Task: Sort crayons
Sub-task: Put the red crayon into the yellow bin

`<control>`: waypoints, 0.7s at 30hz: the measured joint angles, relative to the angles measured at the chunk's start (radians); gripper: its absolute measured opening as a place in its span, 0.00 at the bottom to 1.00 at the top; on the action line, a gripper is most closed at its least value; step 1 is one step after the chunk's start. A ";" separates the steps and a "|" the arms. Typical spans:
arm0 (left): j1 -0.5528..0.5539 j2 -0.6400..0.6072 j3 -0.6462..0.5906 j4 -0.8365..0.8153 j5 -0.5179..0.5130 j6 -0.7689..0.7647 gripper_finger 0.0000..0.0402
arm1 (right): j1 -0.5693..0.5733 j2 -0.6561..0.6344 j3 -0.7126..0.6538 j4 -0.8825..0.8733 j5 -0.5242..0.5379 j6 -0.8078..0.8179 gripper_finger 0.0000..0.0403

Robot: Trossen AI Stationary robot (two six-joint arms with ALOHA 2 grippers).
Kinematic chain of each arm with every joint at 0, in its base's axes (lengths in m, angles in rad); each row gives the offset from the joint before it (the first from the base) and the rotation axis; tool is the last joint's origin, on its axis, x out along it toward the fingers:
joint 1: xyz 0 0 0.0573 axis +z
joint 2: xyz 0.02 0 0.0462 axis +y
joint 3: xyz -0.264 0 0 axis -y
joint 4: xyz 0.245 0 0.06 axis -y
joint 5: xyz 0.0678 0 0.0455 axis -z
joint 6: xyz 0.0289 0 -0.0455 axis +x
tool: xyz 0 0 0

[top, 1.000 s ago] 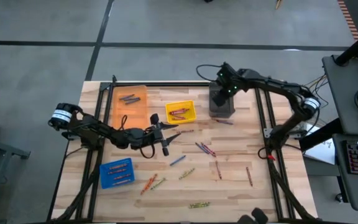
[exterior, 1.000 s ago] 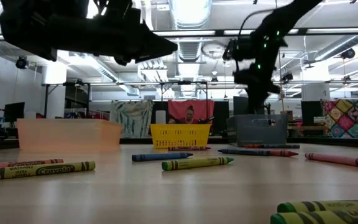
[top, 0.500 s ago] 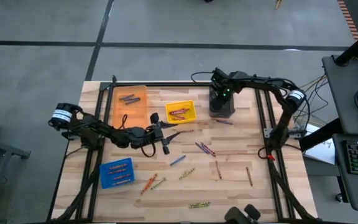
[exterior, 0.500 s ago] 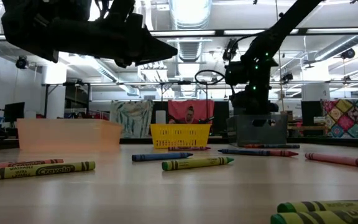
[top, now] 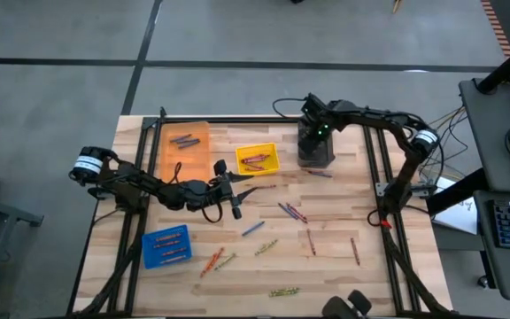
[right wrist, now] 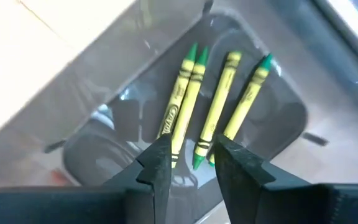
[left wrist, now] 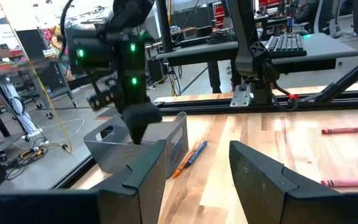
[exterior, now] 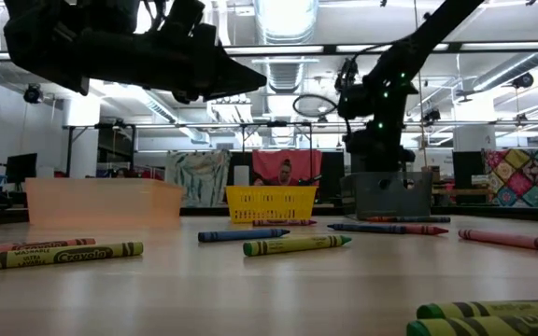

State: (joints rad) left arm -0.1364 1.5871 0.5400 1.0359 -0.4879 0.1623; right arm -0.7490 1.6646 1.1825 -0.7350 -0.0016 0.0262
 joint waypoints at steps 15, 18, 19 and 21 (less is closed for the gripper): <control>-0.007 0.000 0.002 -0.030 0.060 -0.077 0.39 | 0.150 -0.335 -0.047 0.011 0.001 0.085 0.20; -0.011 0.000 0.002 -0.033 0.061 -0.089 0.39 | 0.208 -0.408 -0.081 0.025 0.001 0.110 0.19; -0.011 0.000 0.002 -0.035 0.061 -0.095 0.39 | 0.226 -0.433 -0.096 0.033 0.001 0.122 0.19; -0.013 -0.002 0.002 -0.043 0.061 -0.103 0.39 | 0.261 -0.478 -0.124 0.054 0.002 0.147 0.18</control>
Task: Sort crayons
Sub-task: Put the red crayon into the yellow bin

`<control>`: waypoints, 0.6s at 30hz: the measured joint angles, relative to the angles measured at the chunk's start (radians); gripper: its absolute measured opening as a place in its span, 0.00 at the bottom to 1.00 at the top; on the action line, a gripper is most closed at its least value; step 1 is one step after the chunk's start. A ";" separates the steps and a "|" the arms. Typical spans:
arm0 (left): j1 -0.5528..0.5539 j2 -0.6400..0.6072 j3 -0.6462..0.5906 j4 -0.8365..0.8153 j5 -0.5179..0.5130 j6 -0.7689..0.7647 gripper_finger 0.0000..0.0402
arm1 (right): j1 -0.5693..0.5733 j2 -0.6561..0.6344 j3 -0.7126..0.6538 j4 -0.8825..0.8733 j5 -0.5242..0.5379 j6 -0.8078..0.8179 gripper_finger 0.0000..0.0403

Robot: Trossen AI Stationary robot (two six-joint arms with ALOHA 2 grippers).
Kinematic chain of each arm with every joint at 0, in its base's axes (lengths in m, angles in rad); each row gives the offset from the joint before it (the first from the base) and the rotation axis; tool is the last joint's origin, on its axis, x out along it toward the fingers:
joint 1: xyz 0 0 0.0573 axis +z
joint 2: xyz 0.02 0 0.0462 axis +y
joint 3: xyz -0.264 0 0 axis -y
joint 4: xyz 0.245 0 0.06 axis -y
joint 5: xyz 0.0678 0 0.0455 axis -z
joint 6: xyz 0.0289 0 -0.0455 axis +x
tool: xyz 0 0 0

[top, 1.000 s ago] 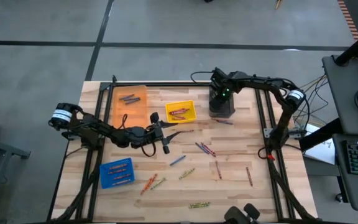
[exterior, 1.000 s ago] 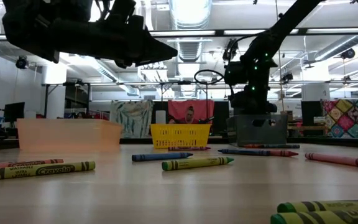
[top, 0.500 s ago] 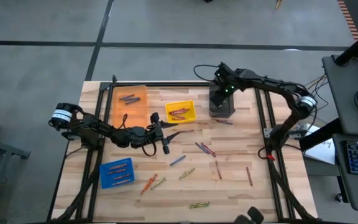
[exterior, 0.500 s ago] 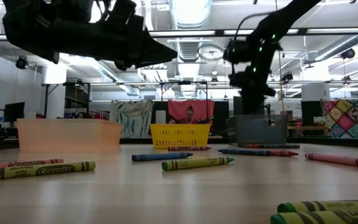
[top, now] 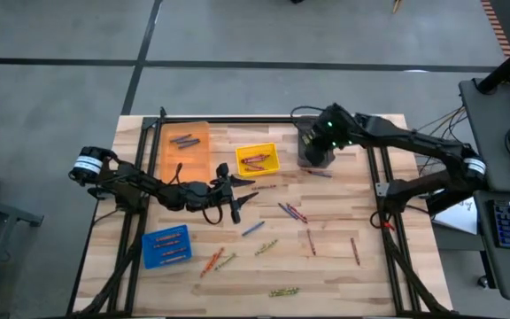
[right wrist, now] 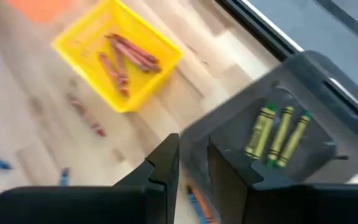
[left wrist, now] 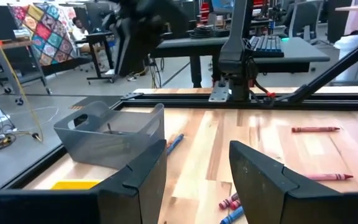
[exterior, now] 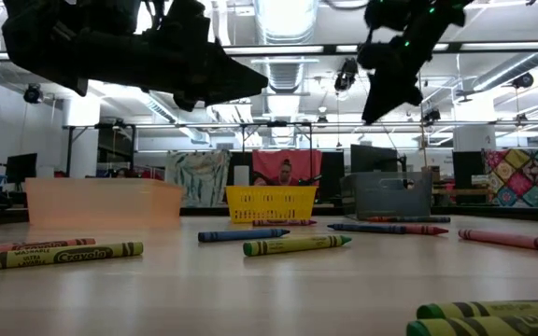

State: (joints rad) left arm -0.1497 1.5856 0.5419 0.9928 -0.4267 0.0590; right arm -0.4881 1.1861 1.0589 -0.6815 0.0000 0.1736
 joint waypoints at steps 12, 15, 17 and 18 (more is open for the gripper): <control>0.002 -0.003 0.179 -0.373 0.001 0.066 0.39 | 0.198 -0.149 -0.134 0.205 0.001 0.044 0.18; 0.011 -0.003 0.247 -0.568 0.001 0.098 0.39 | 0.229 -0.151 -0.143 0.211 0.001 0.043 0.17; 0.021 -0.003 0.283 -0.685 0.001 0.124 0.39 | 0.247 -0.150 -0.148 0.218 0.001 0.039 0.17; 0.026 -0.003 0.300 -0.739 0.001 0.136 0.39 | 0.252 -0.149 -0.151 0.225 0.001 0.039 0.17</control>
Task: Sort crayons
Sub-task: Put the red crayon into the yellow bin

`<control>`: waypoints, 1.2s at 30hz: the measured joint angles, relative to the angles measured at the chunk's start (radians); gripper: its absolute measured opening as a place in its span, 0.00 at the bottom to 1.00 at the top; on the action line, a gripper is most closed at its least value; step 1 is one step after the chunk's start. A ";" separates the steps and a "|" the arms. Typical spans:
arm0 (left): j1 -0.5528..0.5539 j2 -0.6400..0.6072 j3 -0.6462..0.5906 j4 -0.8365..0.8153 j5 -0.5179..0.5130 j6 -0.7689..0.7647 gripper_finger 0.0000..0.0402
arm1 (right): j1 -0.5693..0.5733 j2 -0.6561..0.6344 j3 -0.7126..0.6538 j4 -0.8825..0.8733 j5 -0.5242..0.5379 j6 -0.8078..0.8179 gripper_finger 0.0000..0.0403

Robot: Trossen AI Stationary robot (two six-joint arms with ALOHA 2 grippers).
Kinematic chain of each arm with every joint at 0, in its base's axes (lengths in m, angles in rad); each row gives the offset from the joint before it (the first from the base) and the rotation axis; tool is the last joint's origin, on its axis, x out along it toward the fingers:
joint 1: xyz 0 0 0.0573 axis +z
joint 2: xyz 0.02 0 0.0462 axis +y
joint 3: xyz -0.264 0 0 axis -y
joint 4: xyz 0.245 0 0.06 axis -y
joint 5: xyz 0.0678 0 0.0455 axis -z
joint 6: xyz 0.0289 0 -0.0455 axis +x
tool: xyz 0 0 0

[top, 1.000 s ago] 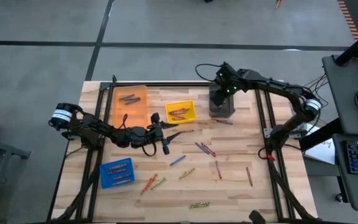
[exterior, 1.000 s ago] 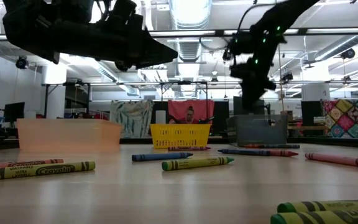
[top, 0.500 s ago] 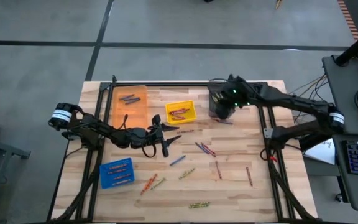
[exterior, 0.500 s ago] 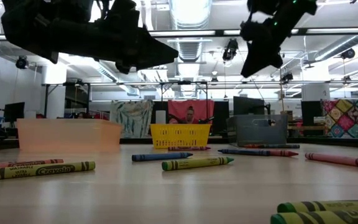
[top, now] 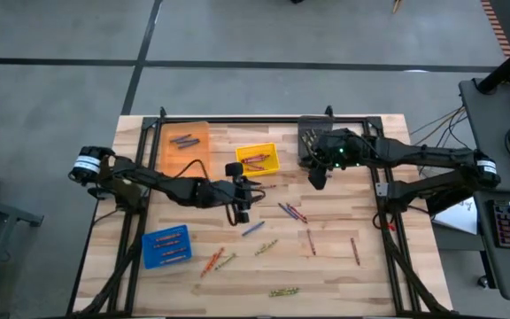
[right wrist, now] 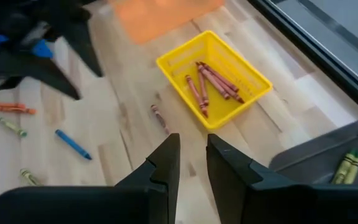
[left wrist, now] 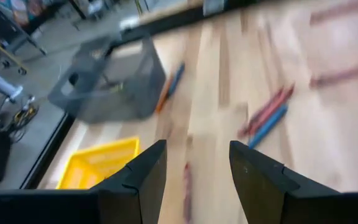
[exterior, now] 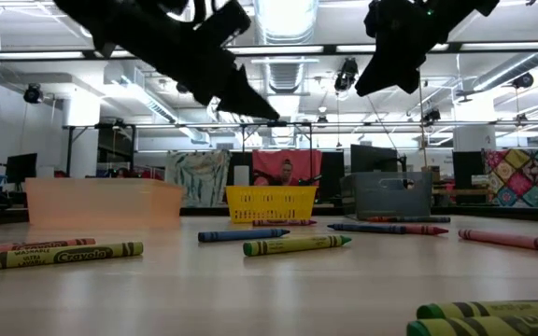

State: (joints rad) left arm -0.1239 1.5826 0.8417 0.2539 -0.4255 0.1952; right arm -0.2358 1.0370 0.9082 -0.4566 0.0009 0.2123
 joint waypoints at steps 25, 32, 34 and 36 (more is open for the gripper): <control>0.038 0.015 0.081 -0.273 0.088 0.028 0.39 | 0.098 0.006 -0.145 0.065 0.001 0.146 0.17; 0.054 0.094 0.081 -0.176 0.097 0.028 0.39 | 0.125 0.012 -0.146 0.081 0.001 0.147 0.17; 0.064 0.117 0.080 -0.157 0.097 0.027 0.39 | 0.127 0.012 -0.146 0.081 0.002 0.147 0.17; 0.074 0.138 0.080 -0.143 0.097 0.027 0.39 | 0.127 0.012 -0.146 0.081 0.002 0.147 0.17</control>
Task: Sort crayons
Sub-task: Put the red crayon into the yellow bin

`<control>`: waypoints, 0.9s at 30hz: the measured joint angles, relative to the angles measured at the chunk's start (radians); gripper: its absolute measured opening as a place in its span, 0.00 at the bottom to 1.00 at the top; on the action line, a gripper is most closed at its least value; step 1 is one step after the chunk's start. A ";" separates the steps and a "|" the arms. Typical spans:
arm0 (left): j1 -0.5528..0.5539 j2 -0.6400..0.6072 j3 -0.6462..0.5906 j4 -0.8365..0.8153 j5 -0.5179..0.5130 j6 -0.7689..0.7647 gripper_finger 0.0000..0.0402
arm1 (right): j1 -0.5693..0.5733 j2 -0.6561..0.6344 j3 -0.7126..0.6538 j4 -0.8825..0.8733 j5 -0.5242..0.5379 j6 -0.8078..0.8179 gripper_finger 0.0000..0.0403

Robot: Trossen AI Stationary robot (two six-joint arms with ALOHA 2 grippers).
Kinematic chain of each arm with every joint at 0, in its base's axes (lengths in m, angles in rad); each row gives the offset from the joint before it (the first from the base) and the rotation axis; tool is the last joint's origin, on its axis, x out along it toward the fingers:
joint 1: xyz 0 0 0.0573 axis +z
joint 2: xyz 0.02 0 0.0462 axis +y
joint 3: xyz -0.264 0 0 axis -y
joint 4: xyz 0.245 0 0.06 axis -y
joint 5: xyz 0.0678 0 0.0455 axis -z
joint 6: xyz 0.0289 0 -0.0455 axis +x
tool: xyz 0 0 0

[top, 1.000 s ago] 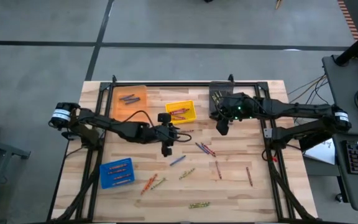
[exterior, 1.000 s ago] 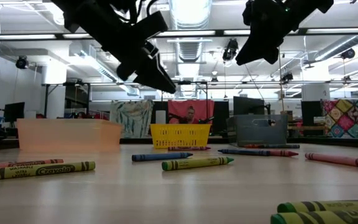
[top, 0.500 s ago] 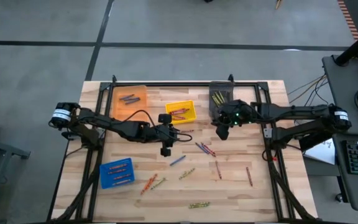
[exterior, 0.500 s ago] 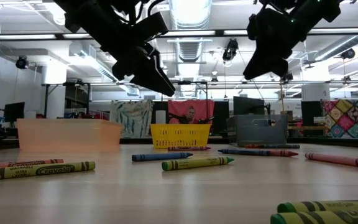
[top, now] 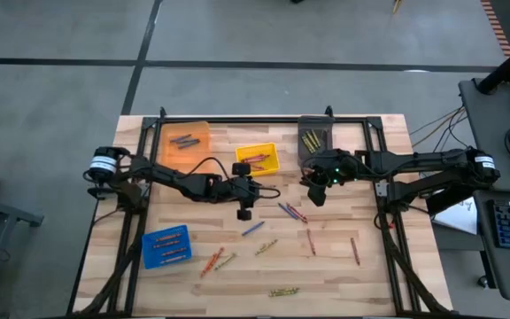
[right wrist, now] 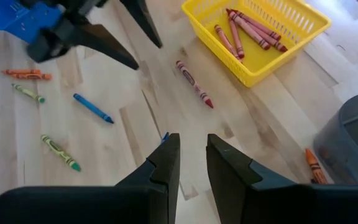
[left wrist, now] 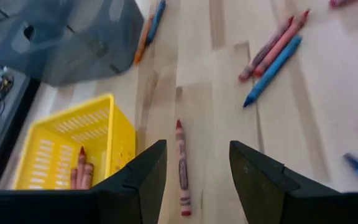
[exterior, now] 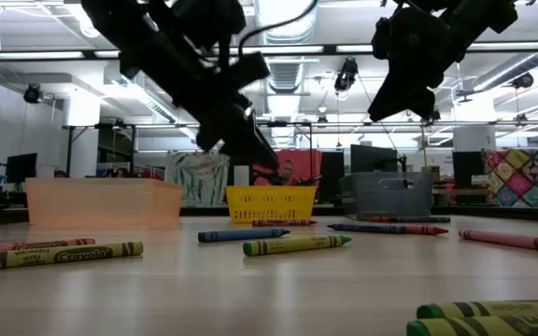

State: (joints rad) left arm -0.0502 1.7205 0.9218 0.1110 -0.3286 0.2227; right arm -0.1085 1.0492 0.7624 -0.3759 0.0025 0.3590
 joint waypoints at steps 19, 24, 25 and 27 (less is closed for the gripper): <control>0.067 0.212 0.093 0.015 0.007 -0.043 0.39 | 0.000 0.000 -0.014 0.001 0.024 -0.002 0.17; 0.078 0.234 0.091 0.018 0.011 -0.065 0.39 | 0.000 0.000 -0.021 0.001 0.024 -0.002 0.17; 0.079 0.237 0.091 0.016 0.020 -0.069 0.39 | 0.000 0.000 -0.022 0.000 0.024 -0.002 0.17; 0.081 0.247 0.091 0.016 0.037 -0.079 0.39 | 0.000 0.000 -0.026 0.003 0.024 -0.002 0.17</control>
State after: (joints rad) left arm 0.0313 1.9671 1.0130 0.1265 -0.2918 0.1434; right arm -0.1089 1.0492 0.7368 -0.3724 0.0269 0.3565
